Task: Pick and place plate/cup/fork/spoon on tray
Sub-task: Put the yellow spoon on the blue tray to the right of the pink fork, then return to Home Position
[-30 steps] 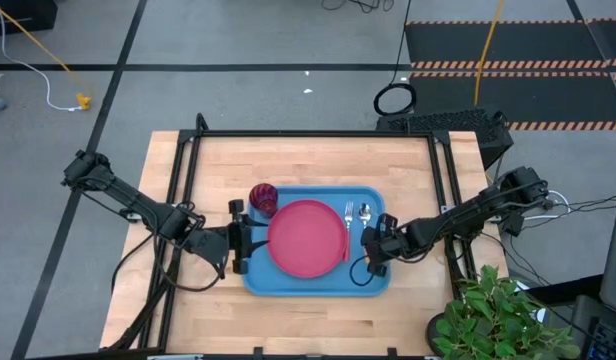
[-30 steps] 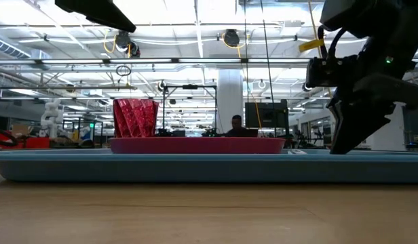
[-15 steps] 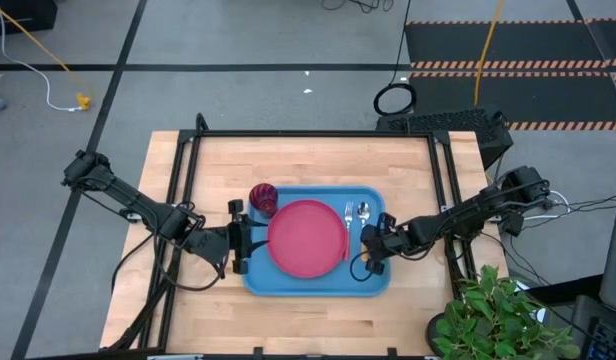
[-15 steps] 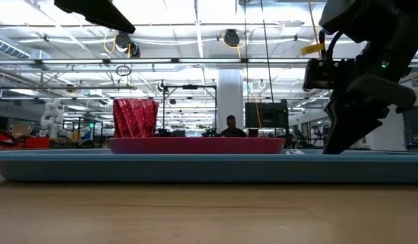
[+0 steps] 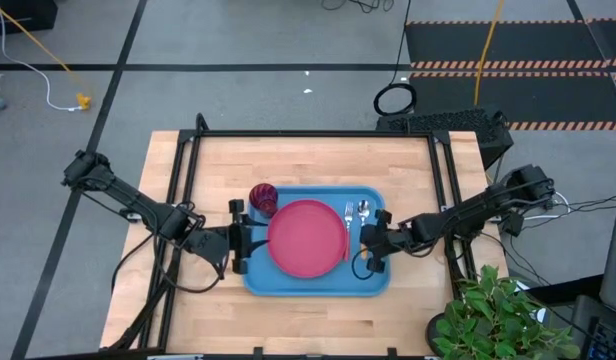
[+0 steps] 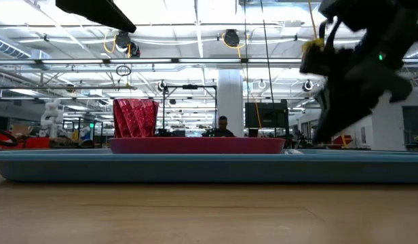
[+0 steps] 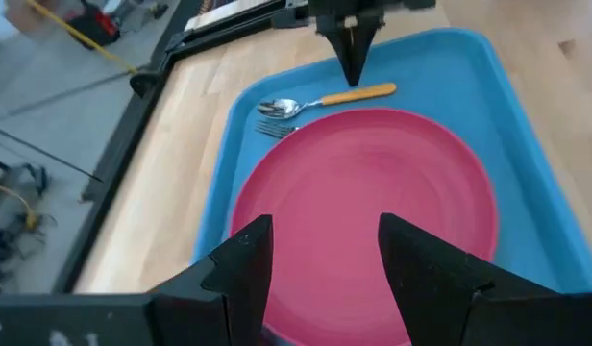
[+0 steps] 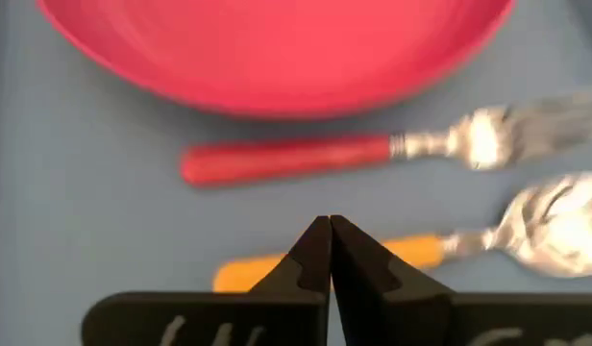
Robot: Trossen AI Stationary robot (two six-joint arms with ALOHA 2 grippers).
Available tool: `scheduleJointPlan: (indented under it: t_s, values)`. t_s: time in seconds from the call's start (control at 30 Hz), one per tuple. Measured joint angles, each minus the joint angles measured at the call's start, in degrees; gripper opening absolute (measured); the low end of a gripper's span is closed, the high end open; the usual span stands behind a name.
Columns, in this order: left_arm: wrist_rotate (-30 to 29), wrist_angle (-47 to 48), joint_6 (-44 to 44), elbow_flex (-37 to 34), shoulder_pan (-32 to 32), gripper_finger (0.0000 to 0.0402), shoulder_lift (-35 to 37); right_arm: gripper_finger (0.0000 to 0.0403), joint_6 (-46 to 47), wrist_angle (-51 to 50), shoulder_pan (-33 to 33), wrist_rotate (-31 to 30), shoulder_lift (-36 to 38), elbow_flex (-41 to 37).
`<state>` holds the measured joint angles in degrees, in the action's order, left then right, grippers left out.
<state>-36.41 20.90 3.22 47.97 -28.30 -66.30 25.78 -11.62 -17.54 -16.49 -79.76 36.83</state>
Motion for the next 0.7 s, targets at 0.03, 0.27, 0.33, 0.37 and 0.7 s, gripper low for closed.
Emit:
scheduleJointPlan:
  t_s: [0.03,0.27,0.33,0.37,0.7]
  values:
    - [0.0,0.0,-1.3,0.0,0.3,0.0193,0.0,0.0,-1.1,0.4,0.0,-0.4,1.1,0.1]
    - [-2.9,-2.8,-8.7,0.0,4.0,0.0193,1.6,0.0,-7.7,1.9,0.0,-4.9,9.4,0.1]
    - [-2.9,-2.8,-9.9,0.0,5.6,0.0193,2.9,0.0,-11.1,2.0,0.3,-6.3,11.7,0.1]
    - [-2.9,-2.6,-10.3,0.0,6.4,0.0193,3.9,0.0,-12.9,2.4,0.7,-6.9,12.8,0.1]
    - [7.9,-1.3,-14.6,0.0,17.4,0.0193,17.4,0.0,-30.3,3.8,9.2,-6.3,24.1,0.2]
